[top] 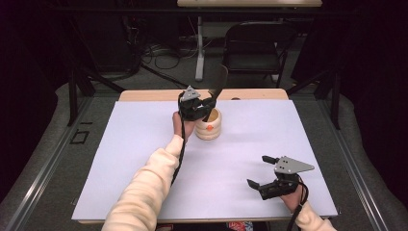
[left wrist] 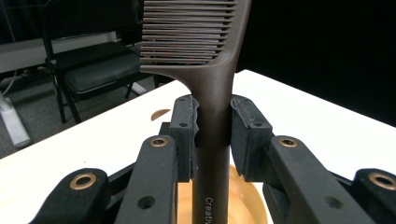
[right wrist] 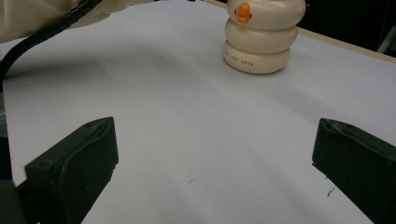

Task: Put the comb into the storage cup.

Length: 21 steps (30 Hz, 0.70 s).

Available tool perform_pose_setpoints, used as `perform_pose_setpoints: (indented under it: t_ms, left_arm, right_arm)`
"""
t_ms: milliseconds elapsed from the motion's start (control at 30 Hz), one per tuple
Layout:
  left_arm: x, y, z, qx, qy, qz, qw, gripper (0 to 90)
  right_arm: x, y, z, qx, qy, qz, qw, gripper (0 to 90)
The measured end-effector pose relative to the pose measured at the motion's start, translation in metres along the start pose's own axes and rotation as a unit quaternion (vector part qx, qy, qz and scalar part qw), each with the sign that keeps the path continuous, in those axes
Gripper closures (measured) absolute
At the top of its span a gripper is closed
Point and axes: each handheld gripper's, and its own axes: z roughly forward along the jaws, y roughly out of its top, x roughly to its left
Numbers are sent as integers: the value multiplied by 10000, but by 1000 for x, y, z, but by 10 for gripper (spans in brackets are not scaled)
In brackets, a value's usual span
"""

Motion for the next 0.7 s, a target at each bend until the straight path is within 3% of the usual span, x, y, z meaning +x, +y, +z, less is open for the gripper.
perform_pose_setpoints:
  t_ms: [200, 700]
  left_arm:
    - [1, -1, 0, 41, -43, -21, 10000, 725]
    - [-2, -4, 4, 276, -105, 186, 9994, 725]
  right_arm:
    - [0, 0, 0, 1, -5, -1, 10000, 0]
    - [0, 0, 0, 16, -16, 23, 10000, 0]
